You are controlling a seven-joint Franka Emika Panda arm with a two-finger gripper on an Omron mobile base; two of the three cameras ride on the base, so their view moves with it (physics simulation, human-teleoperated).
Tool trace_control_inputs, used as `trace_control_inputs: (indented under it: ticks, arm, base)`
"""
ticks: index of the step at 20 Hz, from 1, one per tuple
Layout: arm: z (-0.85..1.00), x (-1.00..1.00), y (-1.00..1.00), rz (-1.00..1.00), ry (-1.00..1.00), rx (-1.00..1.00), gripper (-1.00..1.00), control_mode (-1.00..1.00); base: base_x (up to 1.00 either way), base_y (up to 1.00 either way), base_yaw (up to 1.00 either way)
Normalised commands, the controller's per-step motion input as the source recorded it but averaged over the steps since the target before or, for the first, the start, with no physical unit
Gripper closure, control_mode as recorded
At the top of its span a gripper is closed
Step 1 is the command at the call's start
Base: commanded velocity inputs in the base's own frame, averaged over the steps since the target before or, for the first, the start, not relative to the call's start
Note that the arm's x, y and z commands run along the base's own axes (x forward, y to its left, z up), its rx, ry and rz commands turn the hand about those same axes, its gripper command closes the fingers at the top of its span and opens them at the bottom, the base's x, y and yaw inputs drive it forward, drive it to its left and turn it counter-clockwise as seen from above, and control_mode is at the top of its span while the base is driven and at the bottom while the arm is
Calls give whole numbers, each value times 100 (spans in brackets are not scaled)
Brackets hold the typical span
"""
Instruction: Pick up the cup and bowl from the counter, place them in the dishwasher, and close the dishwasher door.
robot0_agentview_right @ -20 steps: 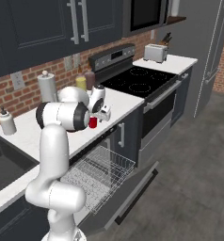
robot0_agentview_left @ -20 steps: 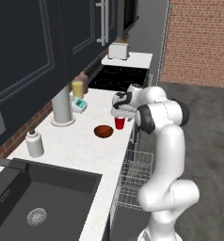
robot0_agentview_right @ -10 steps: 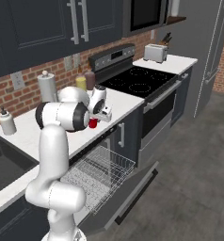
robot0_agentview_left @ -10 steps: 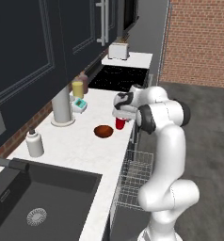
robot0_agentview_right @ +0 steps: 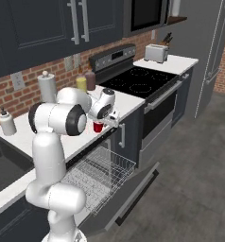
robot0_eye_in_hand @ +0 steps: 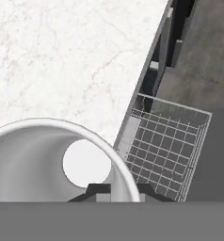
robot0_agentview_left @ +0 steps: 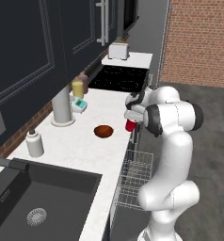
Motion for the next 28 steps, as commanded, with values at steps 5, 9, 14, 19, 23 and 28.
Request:
trace_control_inputs:
  ticks: [5, 9, 14, 19, 23, 28]
  arm:
    - [9, -100, -60, 0, -15, 12, 100, -100]
    - [-10, -95, -20, 0, -7, 5, 100, -100]
    - [-41, -8, -12, 0, 19, 0, 100, -100]
    - [-49, -3, -32, 6, 25, 0, 100, -100]
    - [-43, 3, -23, 13, 3, 0, 100, -100]
    - [-54, 24, -19, 19, -5, 0, 100, -100]
  base:
    - [0, 0, 0]
    - [0, 0, 0]
    - [0, 0, 0]
    - [0, 0, 0]
    - [0, 0, 0]
    - [0, 0, 0]
